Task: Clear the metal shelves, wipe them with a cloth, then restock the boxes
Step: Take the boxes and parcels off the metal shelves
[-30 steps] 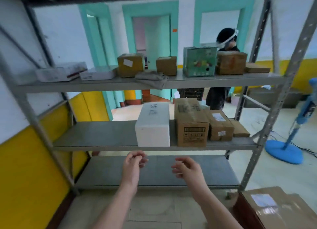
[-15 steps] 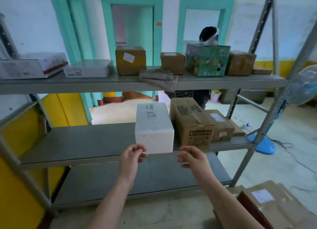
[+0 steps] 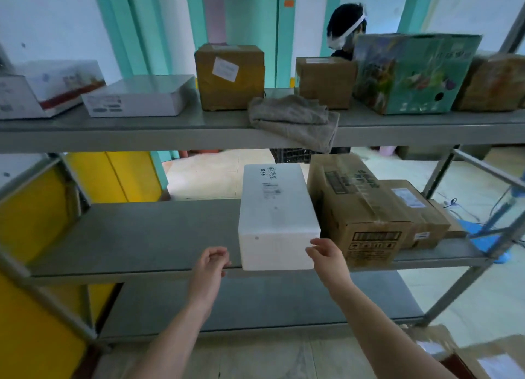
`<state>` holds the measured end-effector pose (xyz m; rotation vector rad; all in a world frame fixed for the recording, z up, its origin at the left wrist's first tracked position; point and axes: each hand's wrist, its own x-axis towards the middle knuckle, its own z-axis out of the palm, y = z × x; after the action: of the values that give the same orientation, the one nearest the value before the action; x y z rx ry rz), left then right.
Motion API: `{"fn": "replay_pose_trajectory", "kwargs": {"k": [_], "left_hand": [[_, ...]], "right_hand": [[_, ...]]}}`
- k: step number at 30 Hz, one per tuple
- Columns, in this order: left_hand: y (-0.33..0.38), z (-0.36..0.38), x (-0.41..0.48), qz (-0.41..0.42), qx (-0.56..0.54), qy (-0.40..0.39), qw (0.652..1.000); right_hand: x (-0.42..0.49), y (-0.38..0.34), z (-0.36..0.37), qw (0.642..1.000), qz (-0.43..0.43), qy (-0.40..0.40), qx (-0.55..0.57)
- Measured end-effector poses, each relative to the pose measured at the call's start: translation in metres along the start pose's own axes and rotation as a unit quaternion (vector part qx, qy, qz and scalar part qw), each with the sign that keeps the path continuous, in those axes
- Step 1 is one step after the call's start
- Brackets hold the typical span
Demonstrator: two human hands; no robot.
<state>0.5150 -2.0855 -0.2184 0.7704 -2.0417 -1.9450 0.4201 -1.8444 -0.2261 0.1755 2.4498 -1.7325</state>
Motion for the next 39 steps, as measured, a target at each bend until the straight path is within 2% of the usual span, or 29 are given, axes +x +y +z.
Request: {"fn": "replay_pose_trajectory", "kwargs": {"k": [5,9,13,16,20,22,24,29,33,37,39], "left_hand": [[0.002,0.045,0.092,-0.062,0.047,-0.011,0.997],[-0.008,0.083,0.17,-0.156,0.066,-0.018,0.985],[-0.023,0.097,0.207,-0.18,0.038,-0.005,0.983],[-0.043,0.098,0.206,-0.194,-0.006,-0.03,0.981],[-0.073,0.095,0.204,-0.211,-0.048,-0.035,0.976],[-0.061,0.094,0.198,-0.198,-0.043,-0.056,0.978],[-0.05,0.088,0.187,-0.176,-0.044,-0.084,0.98],[-0.059,0.054,0.15,-0.129,-0.066,-0.091,0.985],[-0.079,0.003,0.118,-0.11,-0.051,-0.146,0.982],[-0.08,-0.058,0.076,-0.059,-0.025,-0.156,0.986],[-0.079,-0.081,0.055,-0.065,-0.02,-0.151,0.986]], "right_hand": [[0.112,-0.002,0.007,0.993,0.057,0.001,-0.101],[0.186,0.018,0.021,0.987,0.142,-0.046,-0.06],[0.197,0.043,0.023,0.978,0.194,-0.073,-0.002],[0.2,0.053,0.018,0.969,0.224,-0.099,0.041],[0.204,0.054,0.017,0.967,0.218,-0.12,0.05],[0.202,0.059,0.016,0.969,0.208,-0.116,0.07],[0.189,0.062,0.015,0.972,0.195,-0.105,0.085],[0.11,0.062,0.027,0.979,0.143,-0.078,0.12],[0.021,0.048,0.056,0.983,0.112,-0.009,0.144],[-0.063,0.034,0.087,0.976,0.101,0.045,0.189],[-0.099,0.037,0.099,0.97,0.108,0.061,0.208]]}}
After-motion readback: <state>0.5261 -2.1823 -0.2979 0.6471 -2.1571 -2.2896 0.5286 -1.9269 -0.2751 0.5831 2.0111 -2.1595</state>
